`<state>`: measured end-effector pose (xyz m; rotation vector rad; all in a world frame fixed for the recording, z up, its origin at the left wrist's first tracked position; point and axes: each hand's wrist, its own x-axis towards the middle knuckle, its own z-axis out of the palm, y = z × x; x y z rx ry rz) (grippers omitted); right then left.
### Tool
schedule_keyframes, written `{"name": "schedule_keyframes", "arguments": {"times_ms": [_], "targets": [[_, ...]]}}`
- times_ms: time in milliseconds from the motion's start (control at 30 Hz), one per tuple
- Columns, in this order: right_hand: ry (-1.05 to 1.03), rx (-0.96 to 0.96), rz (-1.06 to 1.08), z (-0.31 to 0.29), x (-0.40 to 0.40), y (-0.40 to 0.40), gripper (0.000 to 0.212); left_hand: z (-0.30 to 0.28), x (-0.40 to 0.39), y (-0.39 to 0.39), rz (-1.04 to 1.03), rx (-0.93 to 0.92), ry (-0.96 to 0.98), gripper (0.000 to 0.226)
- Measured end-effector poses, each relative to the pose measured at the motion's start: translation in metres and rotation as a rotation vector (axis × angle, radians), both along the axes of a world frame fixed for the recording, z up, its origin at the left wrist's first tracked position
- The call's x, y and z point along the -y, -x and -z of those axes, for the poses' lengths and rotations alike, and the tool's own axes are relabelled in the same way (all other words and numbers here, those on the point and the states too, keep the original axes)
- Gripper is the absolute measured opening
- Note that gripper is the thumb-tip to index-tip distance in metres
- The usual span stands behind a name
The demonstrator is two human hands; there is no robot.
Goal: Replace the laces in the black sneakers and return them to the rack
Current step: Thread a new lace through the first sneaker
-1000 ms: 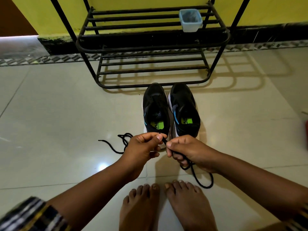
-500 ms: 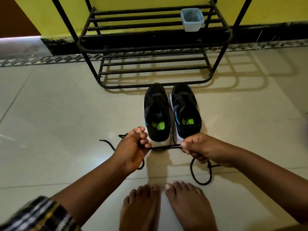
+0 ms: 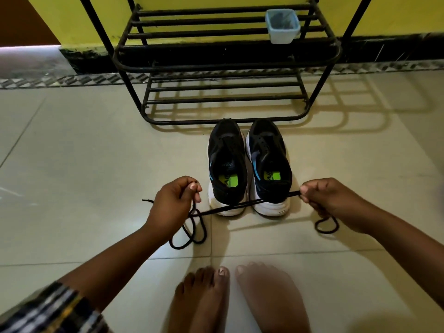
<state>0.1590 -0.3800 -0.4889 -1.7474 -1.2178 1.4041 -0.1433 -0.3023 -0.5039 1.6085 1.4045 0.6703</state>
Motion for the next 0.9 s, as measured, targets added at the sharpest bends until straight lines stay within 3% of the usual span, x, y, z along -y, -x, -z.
{"name": "schedule_keyframes", "arguments": {"times_ms": [167, 300, 400, 533, 667, 900], "targets": [[-0.221, 0.059, -0.224, -0.021, -0.01, 0.055, 0.038, -0.033, 0.019, -0.037, 0.209, 0.112, 0.074, 0.029], [-0.525, 0.367, -0.399, -0.029, -0.016, 0.079, 0.03, -0.041, 0.032, -0.051, 0.336, 0.102, 0.191, 0.026], [-0.606, 0.501, -0.456, -0.029, -0.017, 0.081, 0.021, -0.042, 0.032, -0.05, 0.323, 0.163, 0.262, 0.027], [-0.466, 0.333, -0.355, -0.021, -0.018, 0.069, 0.023, -0.038, 0.017, -0.043, 0.24, 0.163, 0.139, 0.029], [-0.346, 0.325, -0.282, -0.014, -0.02, 0.044, 0.019, -0.03, -0.002, -0.02, 0.291, -0.196, -0.207, 0.022], [-0.194, 0.385, -0.237, -0.009, -0.021, 0.018, 0.03, -0.014, -0.019, 0.001, 0.263, -0.433, -0.212, 0.026]]}}
